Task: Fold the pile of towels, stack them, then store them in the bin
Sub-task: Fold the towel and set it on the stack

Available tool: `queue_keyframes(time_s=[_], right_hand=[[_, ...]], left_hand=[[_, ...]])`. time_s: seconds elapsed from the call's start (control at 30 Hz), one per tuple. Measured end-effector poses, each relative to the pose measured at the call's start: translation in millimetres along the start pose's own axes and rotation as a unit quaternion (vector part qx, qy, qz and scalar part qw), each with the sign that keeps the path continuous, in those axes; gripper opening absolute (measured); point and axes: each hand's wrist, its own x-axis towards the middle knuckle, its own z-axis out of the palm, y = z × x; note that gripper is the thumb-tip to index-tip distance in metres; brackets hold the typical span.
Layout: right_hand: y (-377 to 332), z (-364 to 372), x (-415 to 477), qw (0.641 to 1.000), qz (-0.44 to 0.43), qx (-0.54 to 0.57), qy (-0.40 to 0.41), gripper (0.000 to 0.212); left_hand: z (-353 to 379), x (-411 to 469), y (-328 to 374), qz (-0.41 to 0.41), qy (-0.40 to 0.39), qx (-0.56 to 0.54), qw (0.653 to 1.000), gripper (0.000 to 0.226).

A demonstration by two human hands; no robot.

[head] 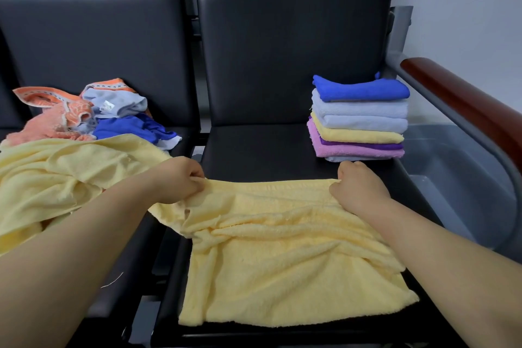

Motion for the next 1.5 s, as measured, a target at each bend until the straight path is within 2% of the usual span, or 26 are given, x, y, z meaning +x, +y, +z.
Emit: queue_keyframes(time_s=[0.07,0.13,0.3,0.37,0.43,0.5,0.53,0.6,0.7,0.87,0.93,1.0,1.07,1.17,1.23,1.33,1.4,1.5], right_hand=[[1.5,-1.4,-3.4,1.0,-0.002,0.014,0.011,0.008],[3.5,-4.5,-8.3,0.999,0.002,0.038,0.023,0.007],[7.1,-11.8,-13.8,0.981,0.025,0.184,0.062,0.003],[-0.3,-21.5,-21.1,0.972,0.029,0.228,0.047,0.013],[-12.7,-34.6,-35.8,0.942,0.063,0.329,0.021,0.013],[-27.7,-52.6,-47.0,0.888,0.103,0.449,-0.009,0.003],[-32.8,-61.0,-47.6,0.864,0.114,0.491,-0.015,0.007],[-42.5,-84.7,-40.2,0.843,0.098,0.529,0.005,0.004],[-60.7,-134.6,-28.7,0.842,0.027,0.53,0.093,0.016],[-75.9,-193.7,-40.1,0.815,-0.081,0.537,0.202,0.009],[-69.3,-192.1,-52.4,0.83,-0.101,0.506,0.21,0.011],[-59.7,-177.0,-64.3,0.853,-0.106,0.468,0.204,0.01],[-47.3,-155.1,-72.5,0.875,-0.086,0.443,0.177,0.008],[-22.0,-113.1,-75.9,0.918,-0.041,0.386,0.084,0.01],[-5.3,-89.6,-77.1,0.946,-0.042,0.321,0.0,0.007],[4.1,-73.7,-80.0,0.973,-0.059,0.201,-0.098,0.008],[3.9,-68.3,-78.9,0.983,-0.052,0.141,-0.102,0.008],[5.2,-60.2,-77.6,0.987,-0.043,0.134,-0.072,0.025]], left_hand=[[0.5,-2.6,-2.4,-0.023,0.022,-0.024,0.999,0.007],[1.8,-7.2,-1.8,-0.058,0.054,-0.092,0.993,0.008],[0.7,-16.8,-2.6,-0.117,0.115,-0.285,0.944,0.011],[-5.1,-23.6,1.5,-0.123,0.136,-0.335,0.924,0.01],[-9.6,-32.0,7.6,-0.127,0.15,-0.368,0.909,0.009],[-20.2,-39.1,11.4,-0.127,0.167,-0.391,0.896,0.008],[-27.3,-39.8,12.6,-0.123,0.178,-0.396,0.892,0.008],[-54.8,-41.9,13.4,-0.112,0.216,-0.413,0.877,0.009],[-111.2,-51.0,18.6,-0.056,0.295,-0.419,0.857,0.01],[-169.1,-83.7,28.5,0.041,0.407,-0.396,0.822,0.011],[-164.7,-92.7,23.4,0.052,0.413,-0.389,0.822,0.01],[-145.5,-97.6,14.2,0.056,0.385,-0.392,0.833,0.01],[-118.6,-96.8,0.7,0.05,0.334,-0.365,0.868,0.01],[-67.9,-94.7,-20.7,0.024,0.226,-0.242,0.943,0.011],[-37.8,-90.3,-31.7,0.021,0.179,-0.192,0.965,0.016],[-9.9,-87.2,-36.9,0.029,0.138,-0.161,0.977,0.018],[0.7,-86.8,-36.1,0.028,0.136,-0.174,0.975,0.019],[5.8,-87.7,-26.7,0.038,0.15,-0.23,0.961,0.017]])
